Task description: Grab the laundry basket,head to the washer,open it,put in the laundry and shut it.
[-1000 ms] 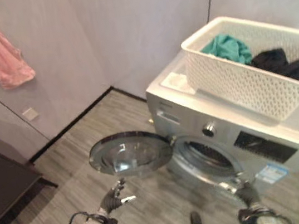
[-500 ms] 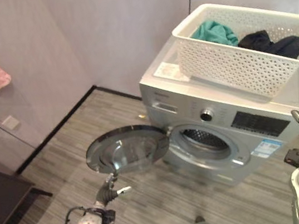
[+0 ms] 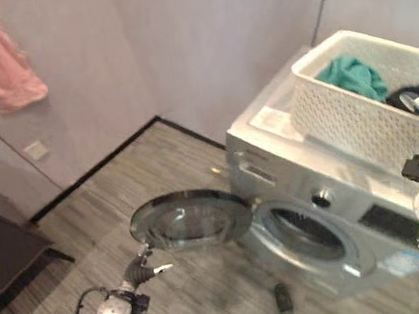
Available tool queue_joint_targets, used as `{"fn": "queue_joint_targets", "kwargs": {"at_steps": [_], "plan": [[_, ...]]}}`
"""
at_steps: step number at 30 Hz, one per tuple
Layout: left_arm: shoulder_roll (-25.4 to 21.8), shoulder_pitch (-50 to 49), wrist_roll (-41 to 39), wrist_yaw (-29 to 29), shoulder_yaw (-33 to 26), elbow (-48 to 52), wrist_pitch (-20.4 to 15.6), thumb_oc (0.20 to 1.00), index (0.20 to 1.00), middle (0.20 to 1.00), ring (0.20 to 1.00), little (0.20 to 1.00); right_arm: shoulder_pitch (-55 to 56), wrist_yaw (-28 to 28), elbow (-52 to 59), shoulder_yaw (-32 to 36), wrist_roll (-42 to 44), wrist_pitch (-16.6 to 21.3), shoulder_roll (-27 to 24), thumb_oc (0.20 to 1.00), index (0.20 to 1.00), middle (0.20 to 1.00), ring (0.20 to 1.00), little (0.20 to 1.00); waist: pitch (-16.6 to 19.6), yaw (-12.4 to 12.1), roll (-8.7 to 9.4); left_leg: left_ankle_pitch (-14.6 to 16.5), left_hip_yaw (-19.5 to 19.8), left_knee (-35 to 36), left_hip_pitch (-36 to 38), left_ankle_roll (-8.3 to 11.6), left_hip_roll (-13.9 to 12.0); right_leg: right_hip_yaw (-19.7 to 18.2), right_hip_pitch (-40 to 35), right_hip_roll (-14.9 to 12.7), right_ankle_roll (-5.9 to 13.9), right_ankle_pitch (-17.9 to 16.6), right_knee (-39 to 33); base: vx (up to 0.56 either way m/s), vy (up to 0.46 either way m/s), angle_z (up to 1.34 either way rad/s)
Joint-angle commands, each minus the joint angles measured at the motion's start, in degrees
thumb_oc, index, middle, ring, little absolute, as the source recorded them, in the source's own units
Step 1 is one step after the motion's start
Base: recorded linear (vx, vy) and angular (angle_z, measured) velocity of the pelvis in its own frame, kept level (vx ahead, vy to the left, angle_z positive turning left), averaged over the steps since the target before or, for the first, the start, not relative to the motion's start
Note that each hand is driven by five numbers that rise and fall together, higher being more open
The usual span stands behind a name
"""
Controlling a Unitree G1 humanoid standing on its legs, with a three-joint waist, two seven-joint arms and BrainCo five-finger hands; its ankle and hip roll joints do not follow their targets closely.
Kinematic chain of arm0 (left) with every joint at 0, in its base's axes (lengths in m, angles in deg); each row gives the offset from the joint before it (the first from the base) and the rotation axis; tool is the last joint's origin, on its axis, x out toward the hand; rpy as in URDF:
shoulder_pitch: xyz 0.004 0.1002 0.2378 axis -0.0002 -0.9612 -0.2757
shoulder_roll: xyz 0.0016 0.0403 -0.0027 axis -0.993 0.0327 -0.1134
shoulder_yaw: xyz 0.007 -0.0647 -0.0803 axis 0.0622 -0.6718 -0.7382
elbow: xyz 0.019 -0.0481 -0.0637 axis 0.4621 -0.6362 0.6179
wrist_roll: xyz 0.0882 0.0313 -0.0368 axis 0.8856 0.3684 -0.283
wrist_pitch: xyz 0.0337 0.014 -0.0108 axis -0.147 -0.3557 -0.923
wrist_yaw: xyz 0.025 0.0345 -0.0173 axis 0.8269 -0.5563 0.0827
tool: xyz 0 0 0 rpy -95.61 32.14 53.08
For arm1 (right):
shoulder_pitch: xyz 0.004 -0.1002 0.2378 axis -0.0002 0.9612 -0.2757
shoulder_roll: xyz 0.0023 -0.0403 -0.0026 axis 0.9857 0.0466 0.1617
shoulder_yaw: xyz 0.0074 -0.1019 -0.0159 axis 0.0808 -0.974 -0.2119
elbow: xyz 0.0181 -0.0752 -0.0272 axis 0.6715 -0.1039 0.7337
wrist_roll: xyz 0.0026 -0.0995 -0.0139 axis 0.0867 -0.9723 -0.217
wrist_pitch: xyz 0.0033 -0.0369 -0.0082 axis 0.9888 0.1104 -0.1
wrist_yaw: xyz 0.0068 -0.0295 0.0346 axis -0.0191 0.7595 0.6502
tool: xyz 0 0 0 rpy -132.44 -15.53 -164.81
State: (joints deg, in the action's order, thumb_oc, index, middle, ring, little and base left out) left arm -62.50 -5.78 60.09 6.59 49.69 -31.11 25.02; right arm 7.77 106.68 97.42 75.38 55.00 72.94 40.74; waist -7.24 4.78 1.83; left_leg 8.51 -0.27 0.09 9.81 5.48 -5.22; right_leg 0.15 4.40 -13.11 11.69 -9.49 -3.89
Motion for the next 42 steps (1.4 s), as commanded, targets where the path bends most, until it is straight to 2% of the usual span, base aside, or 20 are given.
{"fn": "queue_joint_targets", "kwargs": {"at_steps": [1,3,4,5,6,7,8,9,10,12,13,14,19,22,23,25,29,35,38,42], "plan": [[-2.59,2.08,2.1,0.21,-0.91,2.97,-2.7,1.0,1.0,1.0,1.0,1.0,-3.3,-0.79,-0.06,4.28,0.84,1.39,-5.33,1.0,1.0,1.0,1.0,1.0,0.27,-0.4,1.61,3.84,-0.44,-4.1,-1.59,-4.85,1.91,-0.02,1.87,-2.97,0.27,1.17,1.23,0.26,-0.373,0.29],[-1.96,0.83,0.6,0.4,-1.1,2.26,-2.49,1.0,1.0,1.0,1.0,1.0,-3.37,-4.2,-2.59,3.15,3.99,0.95,-10.56,1.0,1.0,1.0,1.0,1.0,1.63,-0.24,2.04,2.59,0.39,-3.49,-0.29,-2.37,-2.74,1.2,1.54,-0.08,-0.72,3.1,3.91,0.22,-0.404,0.17],[-1.95,0.83,0.61,0.4,-1.11,2.26,-2.49,1.0,1.0,1.0,1.0,1.0,-3.4,-4.19,-2.61,3.13,3.99,0.96,-10.58,1.0,1.0,1.0,1.0,1.0,1.64,-0.21,2.01,2.59,0.4,-3.48,-0.3,-2.36,-2.77,1.22,1.55,-0.06,-0.73,3.12,3.92,0.15,-0.33,0.28],[-2.21,0.75,-0.23,0.49,-0.62,2.22,-2.36,1.0,1.0,1.0,1.0,1.0,-3.37,-7.02,-2.47,1.98,6.76,0.99,-13.67,1.0,1.0,1.0,1.0,1.0,1.81,-0.38,2.46,0.82,0.36,-4.98,-1.17,-1.48,-5.22,2.07,0.55,1.91,-1.93,5.44,4.29,0.1,-0.328,0.17],[-1.6,1.24,-1.43,0.85,0.05,2.02,-2.14,1.0,1.0,1.0,1.0,1.0,-3.63,-9.4,-3.5,0.94,9.48,1.45,-16.77,1.0,1.0,1.0,1.0,1.0,1.42,-0.07,2.13,-1.29,1.56,-8.44,-3.53,-0.99,-6.36,2.87,-0.22,3.48,-3.35,6.31,4.35,0.1,-0.441,0.23],[-1.12,2.22,-2.61,1.47,1.18,2.23,-1.92,1.0,1.0,1.0,1.0,1.0,-3.39,-12.2,-3.95,-0.08,12.15,0.71,-20.2,1.0,1.0,1.0,1.0,1.0,1.02,0.5,3.19,-4.19,-0.69,-12.11,-6.6,-1.17,-7.26,4.67,-1.92,3.7,-4.23,6.8,3.19,0.0,-0.242,0.21],[-1.04,2.26,-2.64,1.47,1.19,2.22,-1.9,1.0,1.0,1.0,1.0,1.0,-3.52,-12.31,-4.15,-0.13,12.31,0.78,-20.41,1.0,1.0,1.0,1.0,1.0,1.05,0.68,3.12,-4.17,-0.49,-12.31,-6.84,-1.16,-7.23,4.87,-2.0,3.66,-4.24,6.71,2.98,-0.02,-0.155,0.34],[-1.04,2.93,-2.34,1.86,1.96,2.57,-1.82,1.0,1.0,1.0,1.0,1.0,-3.27,-13.54,-3.51,-0.46,13.7,0.6,-22.28,1.0,1.0,1.0,1.0,1.0,0.64,0.9,3.74,-5.68,-3.03,-12.36,-8.6,-1.3,-7.9,6.28,-2.89,3.42,-4.52,7.01,2.5,-0.01,-0.063,0.24],[-0.98,3.07,-2.33,2.36,1.88,3.04,-1.77,1.0,1.0,1.0,1.0,1.0,-2.87,-15.8,-2.73,-0.74,15.95,-0.11,-23.0,1.0,1.0,1.0,1.0,1.0,0.65,1.23,3.88,-4.64,-5.41,-10.88,-8.37,-1.48,-8.16,6.47,-3.19,3.52,-4.53,7.13,2.3,0.01,-0.075,0.39],[-0.59,3.55,-1.82,3.02,2.96,2.63,-1.56,1.0,1.0,1.0,1.0,1.0,-2.0,-18.57,-1.07,-1.68,19.63,0.56,-23.52,1.0,1.0,1.0,1.0,1.0,1.21,1.95,3.7,-4.82,-9.0,-7.47,-6.56,-0.64,-9.53,6.87,-3.94,3.84,-4.63,7.65,1.93,0.05,-0.024,0.38],[-0.57,3.55,-1.81,3.02,2.96,2.63,-1.56,1.0,1.0,1.0,1.0,1.0,-2.01,-18.57,-1.08,-1.7,19.64,0.56,-23.54,1.0,1.0,1.0,1.0,1.0,1.18,1.89,3.69,-4.88,-9.1,-7.32,-6.4,-0.63,-9.53,6.8,-3.98,3.86,-4.63,7.65,1.92,0.14,0.057,0.36],[-0.31,3.22,-0.61,4.84,3.84,2.18,-1.3,1.0,1.0,1.0,1.0,1.0,1.24,-22.95,0.63,-1.86,20.99,-1.31,-25.8,1.0,1.0,1.0,1.0,1.0,2.57,2.63,2.93,-4.27,-10.34,-3.11,-4.19,-0.11,-9.37,7.17,-4.48,3.43,-4.05,7.57,1.48,0.11,0.056,0.25],[-0.84,2.91,-0.31,6.41,4.72,2.9,-0.83,1.0,1.0,1.0,1.0,1.0,4.35,-26.7,0.21,-1.05,25.35,-3.17,-30.31,1.0,1.0,1.0,1.0,1.0,3.19,2.79,2.71,-5.12,-11.07,-1.01,-3.15,0.43,-8.84,7.74,-4.8,2.65,-3.76,7.21,0.95,0.05,0.052,0.1],[-1.85,1.19,-0.56,8.23,4.21,3.04,-0.76,1.0,1.0,1.0,1.0,1.0,10.53,-33.23,-0.96,2.57,30.98,-4.63,-39.92,1.0,1.0,1.0,1.0,1.0,3.56,3.7,2.96,-5.41,-12.24,1.28,-1.15,1.06,-8.67,7.09,-4.11,2.48,-3.35,6.45,0.8,0.01,0.056,0.02],[-1.78,1.18,-0.56,8.25,4.29,3.07,-0.75,1.0,1.0,1.0,1.0,1.0,10.88,-33.31,-0.96,2.91,31.08,-4.59,-40.0,1.0,1.0,1.0,1.0,1.0,3.57,3.56,2.87,-5.44,-12.31,1.37,-1.07,1.06,-8.68,7.04,-4.11,2.5,-3.35,6.45,0.79,0.01,0.029,-0.06],[-2.17,-0.13,-1.45,9.7,3.58,3.45,-0.85,1.0,1.0,1.0,1.0,1.0,16.32,-37.1,-3.36,6.62,31.09,-6.0,-46.07,1.0,1.0,1.0,1.0,1.0,4.12,3.78,3.15,-6.13,-13.01,2.6,-0.35,1.59,-8.8,6.72,-4.0,2.83,-3.1,6.22,0.15,0.01,0.013,-0.17],[-2.27,-0.35,-2.92,10.14,4.09,2.83,-1.08,1.0,1.0,1.0,1.0,1.0,15.89,-38.01,-10.79,7.56,30.0,-6.49,-51.74,1.0,1.0,1.0,1.0,1.0,4.34,3.73,2.96,-6.96,-13.51,3.96,0.12,2.0,-8.76,6.51,-3.96,3.13,-2.86,5.87,-0.66,0.01,0.014,-0.1],[-2.41,-0.9,-4.57,10.78,4.18,2.11,-1.3,1.0,1.0,1.0,1.0,1.0,13.48,-39.38,-21.04,6.3,27.32,-7.05,-55.87,1.0,1.0,1.0,1.0,1.0,4.58,3.96,3.29,-7.63,-13.38,4.87,-0.43,2.41,-9.07,7.03,-3.56,3.37,-2.72,5.77,-0.82,0.0,-0.002,-0.01],[-2.45,-1.01,-4.76,10.91,4.19,2.11,-1.4,1.0,1.0,1.0,1.0,1.0,13.66,-39.65,-21.83,6.22,26.48,-7.19,-56.38,1.0,1.0,1.0,1.0,1.0,4.58,4.02,3.3,-7.66,-13.33,4.89,-0.55,2.44,-9.16,7.07,-3.55,3.37,-2.73,5.78,-0.81,0.0,0.0,0.0],[-2.32,-1.19,-4.86,11.53,5.44,1.85,-1.62,1.0,1.0,1.0,1.0,1.0,11.39,-41.23,-26.42,2.11,24.79,-7.47,-56.88,1.0,1.0,1.0,1.0,1.0,4.05,2.96,3.25,-7.94,-13.05,4.91,-1.23,2.71,-9.38,7.42,-3.25,3.5,-2.67,5.66,-1.11,0.0,-0.008,0.0]]}}
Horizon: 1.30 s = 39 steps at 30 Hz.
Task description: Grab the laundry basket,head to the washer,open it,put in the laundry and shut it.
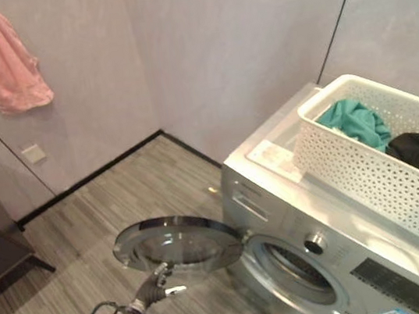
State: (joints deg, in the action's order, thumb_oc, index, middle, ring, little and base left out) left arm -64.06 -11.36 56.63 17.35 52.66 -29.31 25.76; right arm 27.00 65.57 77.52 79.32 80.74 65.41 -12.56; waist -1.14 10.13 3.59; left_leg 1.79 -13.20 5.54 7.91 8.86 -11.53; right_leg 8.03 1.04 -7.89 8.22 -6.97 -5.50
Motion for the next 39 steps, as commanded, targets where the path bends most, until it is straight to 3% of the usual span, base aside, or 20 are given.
{"fn": "queue_joint_targets", "kwargs": {"at_steps": [1,3,6,9,17,21,32,39], "plan": [[-0.81,4.4,-1.39,0.8,2.76,-0.06,-2.35,1.0,1.0,1.0,1.0,1.0,-11.24,-0.22,-7.44,-5.69,-1.65,0.06,-3.62,1.0,1.0,1.0,1.0,1.0,-2.21,-2.7,1.43,-1.24,-0.2,-0.54,0.59,-0.62,-3.06,-0.61,0.33,-1.66,0.82,3.08,0.5,0.0,0.0,0.0],[-0.91,4.48,-1.29,0.86,3.1,-0.12,-2.34,1.0,1.0,1.0,1.0,1.0,-14.22,-0.39,-7.87,-8.93,-2.22,-0.13,-3.6,1.0,1.0,1.0,1.0,1.0,-2.36,-3.01,1.4,-1.25,-0.22,-0.54,0.49,-0.58,-3.1,-0.64,0.51,-1.62,0.84,3.07,0.5,0.0,0.0,0.0],[-1.25,4.82,-1.82,0.9,3.55,-0.41,-2.43,1.0,1.0,1.0,1.0,1.0,-27.13,-1.22,-8.93,-23.08,-3.23,-0.45,-2.82,1.0,1.0,1.0,1.0,1.0,-2.96,-3.65,1.32,-1.59,0.03,-0.54,-0.22,-0.45,-3.2,-0.75,1.16,-1.51,0.84,3.25,0.5,0.0,-0.037,-0.04],[-1.39,5.19,-1.81,0.85,3.8,-0.57,-2.55,1.0,1.0,1.0,1.0,1.0,-35.37,-1.9,-9.95,-32.48,-4.87,-0.64,-2.47,1.0,1.0,1.0,1.0,1.0,-3.51,-3.77,1.19,-2.05,0.29,-0.54,-0.98,-0.19,-3.39,-0.55,1.67,-1.46,0.8,3.35,0.5,0.0,-0.019,0.04],[-1.29,6.8,-2.15,-0.01,4.53,-0.96,-2.89,1.0,1.0,1.0,1.0,1.0,-50.54,-1.82,-12.69,-49.41,-7.53,-0.78,-0.21,1.0,1.0,1.0,1.0,1.0,-4.97,-3.98,0.92,-3.22,0.93,-0.54,-3.12,0.48,-4.09,-0.12,3.24,-0.86,0.46,3.55,0.5,0.0,-0.047,0.02],[-1.11,7.2,-2.68,-0.41,4.16,-0.99,-3.03,1.0,1.0,1.0,1.0,1.0,-54.29,-1.62,-14.48,-53.33,-8.63,-0.86,-0.07,1.0,1.0,1.0,1.0,1.0,-5.4,-3.72,0.57,-3.97,1.49,-0.54,-4.21,0.76,-4.45,0.1,3.77,-0.53,0.2,3.77,0.5,0.01,-0.035,0.01],[-1.74,6.73,-3.63,-0.63,3.41,-0.24,-3.37,1.0,1.0,1.0,1.0,1.0,-54.31,-2.46,-17.7,-55.35,-11.06,-1.25,1.08,1.0,1.0,1.0,1.0,1.0,-6.68,-4.21,0.29,-5.59,2.17,-0.54,-5.09,1.27,-5.61,-0.03,4.69,0.64,-0.43,4.31,0.5,0.02,-0.05,0.04],[-2.4,7.64,-3.98,-0.85,4.42,0.6,-3.39,1.0,1.0,1.0,1.0,1.0,-61.79,-2.6,-21.23,-63.89,-13.63,-1.81,5.98,1.0,1.0,1.0,1.0,1.0,-8.25,-5.35,-0.44,-7.23,2.96,-0.54,-6.48,1.5,-5.95,0.16,5.88,1.09,-0.83,4.39,0.5,0.0,-0.037,0.0]]}}
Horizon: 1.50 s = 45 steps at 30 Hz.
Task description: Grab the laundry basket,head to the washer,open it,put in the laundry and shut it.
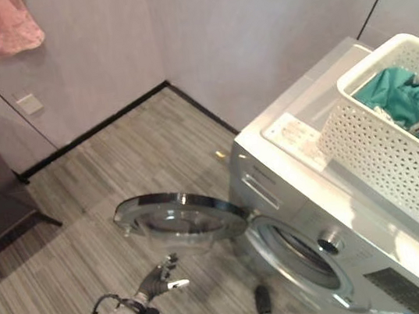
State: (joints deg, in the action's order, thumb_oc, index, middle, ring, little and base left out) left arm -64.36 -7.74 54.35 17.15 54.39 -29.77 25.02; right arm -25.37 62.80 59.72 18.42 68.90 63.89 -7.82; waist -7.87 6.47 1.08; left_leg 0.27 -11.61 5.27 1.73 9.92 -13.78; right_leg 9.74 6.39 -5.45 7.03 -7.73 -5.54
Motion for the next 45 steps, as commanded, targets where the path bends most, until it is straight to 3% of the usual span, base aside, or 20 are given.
{"fn": "queue_joint_targets", "kwargs": {"at_steps": [1,7,11,12,21,22,23,35,45], "plan": [[-1.99,4.11,-1.73,-0.7,2.79,0.97,-2.66,1.0,1.0,1.0,1.0,1.0,-10.78,0.22,-3.91,-4.47,-2.01,-0.29,2.08,1.0,1.0,1.0,1.0,1.0,-1.71,-1.75,1.92,-5.85,1.44,-0.27,-0.51,0.47,-3.71,-1.49,0.67,-1.31,0.33,5.15,0.54,-0.01,-0.035,-0.02],[-2.12,4.53,-1.75,-0.98,3.12,1.65,-2.62,1.0,1.0,1.0,1.0,1.0,-12.55,-1.12,-6.07,-9.77,-5.54,-0.83,7.35,1.0,1.0,1.0,1.0,1.0,-3.24,-2.73,1.28,-7.19,2.21,-0.27,-2.21,0.63,-3.89,-0.86,1.71,-1.22,0.06,5.13,0.54,-0.01,-0.038,0.01],[-2.4,4.49,-1.54,-0.94,2.86,2.65,-2.61,1.0,1.0,1.0,1.0,1.0,-9.27,-4.84,-4.43,-12.14,-7.5,-1.11,8.67,1.0,1.0,1.0,1.0,1.0,-4.07,-3.15,0.95,-8.25,3.02,-0.27,-3.35,0.87,-4.29,-0.09,2.29,-1.09,-0.09,5.18,0.54,0.01,-0.048,0.08],[-2.4,4.57,-1.4,-0.81,2.72,2.89,-2.69,1.0,1.0,1.0,1.0,1.0,-6.75,-7.74,-2.53,-13.03,-6.52,-1.71,9.5,1.0,1.0,1.0,1.0,1.0,-4.29,-3.28,0.91,-8.55,3.21,-0.27,-3.59,1.01,-4.61,-0.06,2.41,-0.93,-0.17,5.26,0.54,0.02,-0.05,0.29],[-1.98,5.31,-0.72,-0.45,2.78,3.52,-3.2,1.0,1.0,1.0,1.0,1.0,-1.82,-13.88,5.72,-15.16,0.76,-2.59,9.13,1.0,1.0,1.0,1.0,1.0,-4.53,-3.49,1.04,-8.93,3.3,-0.27,-2.99,1.37,-5.24,-0.14,2.05,-0.35,-0.4,5.66,0.54,0.01,-0.021,0.04],[-1.96,5.34,-0.53,-0.44,2.78,3.72,-3.28,1.0,1.0,1.0,1.0,1.0,-1.35,-14.05,6.02,-15.15,1.17,-2.55,9.13,0.47,0.47,0.47,0.47,0.47,-4.51,-3.44,1.05,-8.92,3.28,-0.27,-2.92,1.4,-5.32,-0.16,1.93,-0.31,-0.41,5.71,0.54,0.0,0.0,0.0],[-2.0,5.38,-0.42,-0.48,2.83,3.69,-3.31,1.0,1.0,1.0,1.0,1.0,-1.32,-13.86,6.27,-15.07,1.35,-2.55,9.07,0.2,0.2,0.2,0.2,0.2,-4.49,-3.47,1.02,-8.86,3.22,-0.27,-2.81,1.42,-5.34,-0.16,1.84,-0.28,-0.4,5.72,0.54,0.0,0.0,0.0],[-2.36,5.27,-0.03,-1.22,2.12,4.41,-3.51,1.0,1.0,1.0,1.0,1.0,2.64,-9.61,3.39,-7.72,-1.76,-1.81,10.53,0.2,0.2,0.2,0.2,0.2,-4.46,-2.75,0.08,-7.68,2.94,-0.27,-2.99,1.19,-4.89,-0.29,2.16,-0.72,-0.05,5.4,0.54,0.0,0.0,0.0],[-2.25,5.24,0.43,-1.7,1.62,3.88,-3.1,1.0,1.0,1.0,1.0,1.0,6.55,-1.23,-1.69,6.7,-2.0,-1.22,11.95,0.2,0.2,0.2,0.2,0.2,-3.73,-1.77,-0.18,-5.8,2.66,-0.27,-2.68,0.56,-4.07,-0.35,1.54,-1.23,0.15,5.4,0.54,0.0,0.0,0.0]]}}
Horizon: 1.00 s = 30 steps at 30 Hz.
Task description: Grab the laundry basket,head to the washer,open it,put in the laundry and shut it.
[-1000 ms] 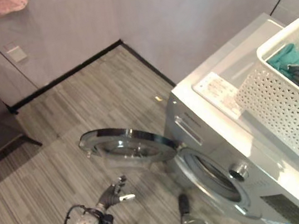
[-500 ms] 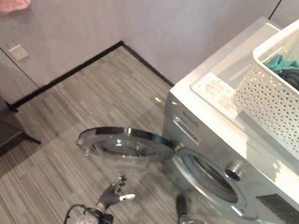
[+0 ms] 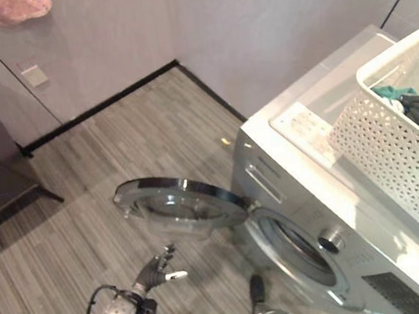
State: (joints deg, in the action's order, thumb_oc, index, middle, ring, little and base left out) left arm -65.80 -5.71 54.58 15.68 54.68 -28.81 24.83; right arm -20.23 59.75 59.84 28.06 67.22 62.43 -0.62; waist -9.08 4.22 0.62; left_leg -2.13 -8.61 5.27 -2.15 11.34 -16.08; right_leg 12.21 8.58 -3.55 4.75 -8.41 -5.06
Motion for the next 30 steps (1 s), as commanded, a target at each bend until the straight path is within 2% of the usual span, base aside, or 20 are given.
{"fn": "queue_joint_targets", "kwargs": {"at_steps": [1,2,3,5,10,14,24,30], "plan": [[-0.83,3.14,0.11,-0.31,1.05,2.83,-2.86,1.0,1.0,1.0,1.0,1.0,1.34,3.22,-2.15,-0.66,0.26,0.34,4.6,0.2,0.2,0.2,0.2,0.2,-2.24,0.7,0.28,-3.02,-0.42,-0.27,1.38,-0.97,-1.68,-2.89,-0.83,-3.19,2.47,6.13,0.06,0.03,0.055,0.04],[-0.77,2.25,-0.08,0.09,-0.31,2.6,-2.56,1.0,1.0,1.0,1.0,1.0,5.04,7.34,1.12,9.69,1.28,1.07,3.91,0.2,0.2,0.2,0.2,0.2,-1.3,1.35,0.5,-1.49,-0.8,-0.27,2.59,-1.46,-1.36,-3.03,-1.89,-3.54,2.67,6.2,0.06,0.03,0.051,0.03],[-0.82,2.29,-0.07,0.1,-0.2,2.61,-2.56,1.0,1.0,1.0,1.0,1.0,5.57,7.34,1.3,10.2,1.25,1.03,3.9,0.2,0.2,0.2,0.2,0.2,-1.33,1.23,0.54,-1.48,-0.8,-0.27,2.63,-1.47,-1.35,-3.02,-1.93,-3.55,2.68,6.21,0.06,0.03,0.048,0.04],[-0.72,1.69,-0.06,0.36,-0.99,2.52,-2.6,1.0,1.0,1.0,1.0,1.0,9.08,9.61,3.43,17.23,1.68,1.91,3.44,0.2,0.2,0.2,0.2,0.2,-0.75,1.43,0.65,-0.48,-0.95,-0.27,3.39,-1.71,-1.13,-2.97,-2.79,-3.75,2.81,6.41,0.06,0.0,0.0,0.0],[-0.8,0.23,0.11,1.15,-2.9,1.92,-2.67,1.0,1.0,1.0,1.0,1.0,13.03,15.01,7.43,29.7,-0.17,2.97,2.96,0.2,0.2,0.2,0.2,0.2,0.94,1.77,0.89,1.13,-0.94,-0.27,4.78,-2.19,-0.83,-2.98,-4.28,-4.05,2.99,6.85,0.06,0.0,0.007,0.0],[-0.68,-0.61,0.58,1.44,-3.91,1.61,-2.54,1.0,1.0,1.0,1.0,1.0,14.4,18.01,11.39,35.29,-1.12,3.55,4.34,0.2,0.2,0.2,0.2,0.2,2.38,1.72,0.97,2.09,-1.11,-0.27,6.21,-2.53,-0.62,-3.33,-5.39,-3.87,2.98,7.27,0.06,0.0,0.004,-0.01],[-0.79,-0.56,1.78,0.86,-3.25,1.28,-2.26,1.0,1.0,1.0,1.0,1.0,7.61,25.23,12.94,36.88,-3.21,3.6,3.96,0.2,0.2,0.2,0.2,0.2,3.63,1.41,1.03,3.02,-1.66,-0.27,8.17,-3.0,-0.37,-4.18,-6.66,-3.89,3.08,7.48,0.06,0.0,0.004,-0.01],[-1.45,0.45,1.98,-0.42,-2.43,1.65,-1.95,1.0,1.0,1.0,1.0,1.0,-3.62,32.83,11.75,34.35,-6.55,2.09,2.43,0.2,0.2,0.2,0.2,0.2,4.63,0.97,1.28,3.88,-1.71,-0.27,9.47,-3.56,0.22,-4.46,-7.76,-4.35,3.21,7.36,0.06,0.0,0.035,-0.07]]}}
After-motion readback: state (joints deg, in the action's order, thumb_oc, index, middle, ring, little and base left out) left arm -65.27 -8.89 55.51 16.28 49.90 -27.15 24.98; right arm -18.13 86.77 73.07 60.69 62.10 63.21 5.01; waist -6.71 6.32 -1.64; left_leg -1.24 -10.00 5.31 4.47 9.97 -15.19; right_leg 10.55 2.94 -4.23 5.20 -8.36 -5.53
